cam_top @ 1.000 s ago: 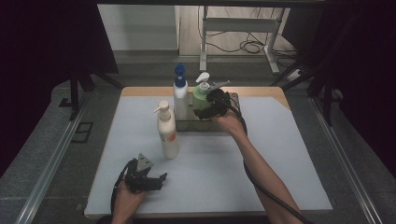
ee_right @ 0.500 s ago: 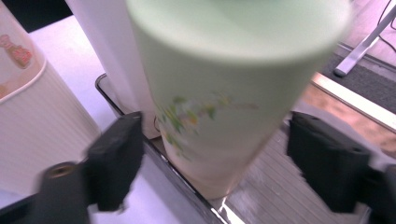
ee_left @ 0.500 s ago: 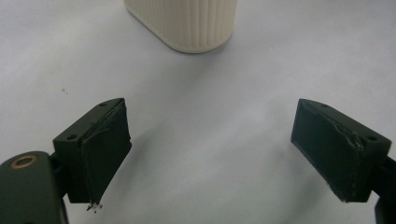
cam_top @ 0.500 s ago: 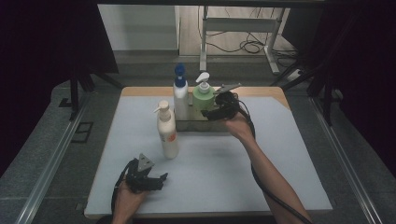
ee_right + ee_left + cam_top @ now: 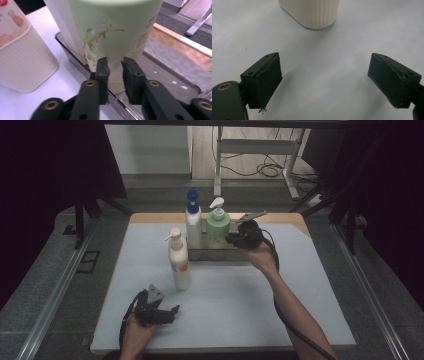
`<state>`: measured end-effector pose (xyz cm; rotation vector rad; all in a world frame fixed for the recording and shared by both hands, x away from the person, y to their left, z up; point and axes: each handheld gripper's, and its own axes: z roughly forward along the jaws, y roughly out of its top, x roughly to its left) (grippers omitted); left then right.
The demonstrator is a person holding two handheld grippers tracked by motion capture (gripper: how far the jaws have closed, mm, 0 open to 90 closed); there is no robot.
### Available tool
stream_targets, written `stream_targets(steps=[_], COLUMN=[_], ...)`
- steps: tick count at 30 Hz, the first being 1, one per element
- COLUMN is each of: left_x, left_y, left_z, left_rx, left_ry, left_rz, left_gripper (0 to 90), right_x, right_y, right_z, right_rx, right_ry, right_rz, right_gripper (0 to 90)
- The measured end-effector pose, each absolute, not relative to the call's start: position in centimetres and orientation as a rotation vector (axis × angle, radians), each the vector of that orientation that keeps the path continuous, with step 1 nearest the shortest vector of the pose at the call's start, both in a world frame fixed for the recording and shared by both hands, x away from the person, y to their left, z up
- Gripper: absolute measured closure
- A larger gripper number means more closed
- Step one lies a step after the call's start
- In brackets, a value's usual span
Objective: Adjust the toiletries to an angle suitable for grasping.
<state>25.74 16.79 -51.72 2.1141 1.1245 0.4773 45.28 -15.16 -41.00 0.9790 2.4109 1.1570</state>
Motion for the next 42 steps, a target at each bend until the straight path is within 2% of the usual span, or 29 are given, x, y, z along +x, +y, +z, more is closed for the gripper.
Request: stream_targets(steps=[11,23,42], left_x=[25.7,25.7,25.6], left_y=[16.9,16.9,17.1], left_z=[-51.7,-51.7,-51.6], left_rx=[2.110,2.110,2.104], left_ry=[1.126,1.127,1.132], left_rz=[0.482,0.481,0.481], left_gripper=[11.6,11.6,11.6], right_x=[45.4,47.2,49.5], right_y=[-15.2,-15.7,-14.5], right_z=[-41.6,-42.0,-44.6], right_rx=[0.996,1.091,1.195], right_ry=[2.407,2.355,2.348], right_rz=[1.106,1.059,0.999], right_gripper=[89.4,89.7,89.6])
